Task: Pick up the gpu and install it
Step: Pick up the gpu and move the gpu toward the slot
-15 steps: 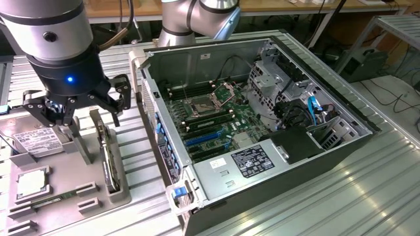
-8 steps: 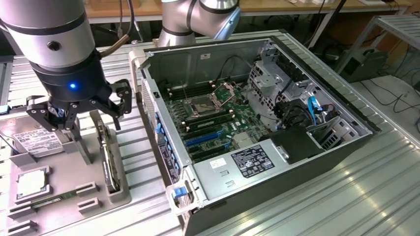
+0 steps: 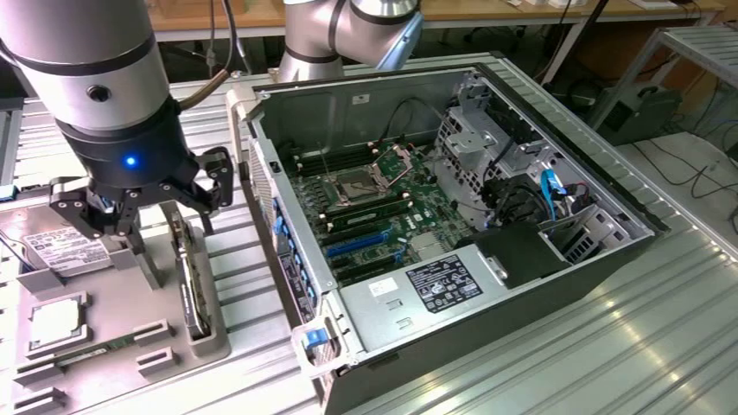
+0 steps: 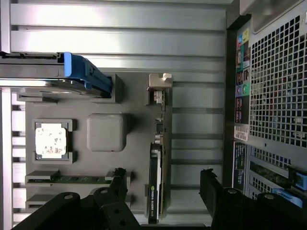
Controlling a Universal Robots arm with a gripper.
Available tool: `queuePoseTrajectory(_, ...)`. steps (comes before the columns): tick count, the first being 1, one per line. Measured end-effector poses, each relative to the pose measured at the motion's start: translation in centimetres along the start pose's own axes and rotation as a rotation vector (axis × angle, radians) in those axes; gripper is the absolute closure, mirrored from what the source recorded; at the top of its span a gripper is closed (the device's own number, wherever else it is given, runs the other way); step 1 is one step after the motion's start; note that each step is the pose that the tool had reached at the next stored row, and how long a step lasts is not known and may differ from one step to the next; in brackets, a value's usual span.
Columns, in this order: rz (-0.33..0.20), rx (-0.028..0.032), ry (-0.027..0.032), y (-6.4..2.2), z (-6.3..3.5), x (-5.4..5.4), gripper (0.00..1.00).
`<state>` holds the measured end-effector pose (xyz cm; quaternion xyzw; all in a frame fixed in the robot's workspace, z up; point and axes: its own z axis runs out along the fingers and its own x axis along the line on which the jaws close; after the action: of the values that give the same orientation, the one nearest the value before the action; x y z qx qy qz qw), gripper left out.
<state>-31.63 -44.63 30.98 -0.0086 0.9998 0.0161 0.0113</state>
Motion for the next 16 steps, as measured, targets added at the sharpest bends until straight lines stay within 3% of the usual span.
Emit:
queuePoseTrajectory(5,-0.003,0.0000,0.0005,-0.65,0.14,0.02,0.28)
queuePoseTrajectory(16,-0.021,-0.0006,0.0030,-0.95,0.86,0.07,0.28)
